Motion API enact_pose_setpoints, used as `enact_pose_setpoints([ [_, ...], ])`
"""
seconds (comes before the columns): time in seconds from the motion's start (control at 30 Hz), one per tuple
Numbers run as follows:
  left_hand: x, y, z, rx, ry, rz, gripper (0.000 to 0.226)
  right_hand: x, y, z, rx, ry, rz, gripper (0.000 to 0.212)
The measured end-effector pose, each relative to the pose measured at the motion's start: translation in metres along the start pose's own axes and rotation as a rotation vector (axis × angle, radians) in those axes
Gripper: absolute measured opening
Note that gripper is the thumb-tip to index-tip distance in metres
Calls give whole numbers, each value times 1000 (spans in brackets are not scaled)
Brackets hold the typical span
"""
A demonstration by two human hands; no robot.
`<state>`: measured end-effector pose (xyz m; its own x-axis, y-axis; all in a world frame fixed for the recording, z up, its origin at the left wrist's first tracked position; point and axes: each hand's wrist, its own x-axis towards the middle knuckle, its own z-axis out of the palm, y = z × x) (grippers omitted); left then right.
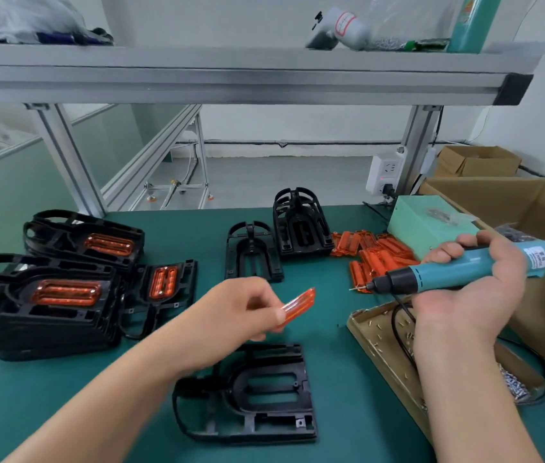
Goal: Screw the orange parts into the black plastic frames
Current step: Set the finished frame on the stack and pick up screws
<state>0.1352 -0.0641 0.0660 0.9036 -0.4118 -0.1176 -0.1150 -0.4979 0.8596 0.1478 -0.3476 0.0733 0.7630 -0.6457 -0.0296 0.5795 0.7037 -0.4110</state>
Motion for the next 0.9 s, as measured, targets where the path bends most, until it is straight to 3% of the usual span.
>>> enact_pose_setpoints([
  [0.17, -55, -22, 3, 292, 77, 106, 18, -7, 6, 2, -31, -40, 9, 15],
  [0.33, -63, -31, 10, 470, 94, 248, 57, -12, 13, 0, -66, -86, 18, 20],
  [0.9, -66, -35, 15, 495, 121, 274, 40, -17, 16, 2, -109, -118, 34, 14],
])
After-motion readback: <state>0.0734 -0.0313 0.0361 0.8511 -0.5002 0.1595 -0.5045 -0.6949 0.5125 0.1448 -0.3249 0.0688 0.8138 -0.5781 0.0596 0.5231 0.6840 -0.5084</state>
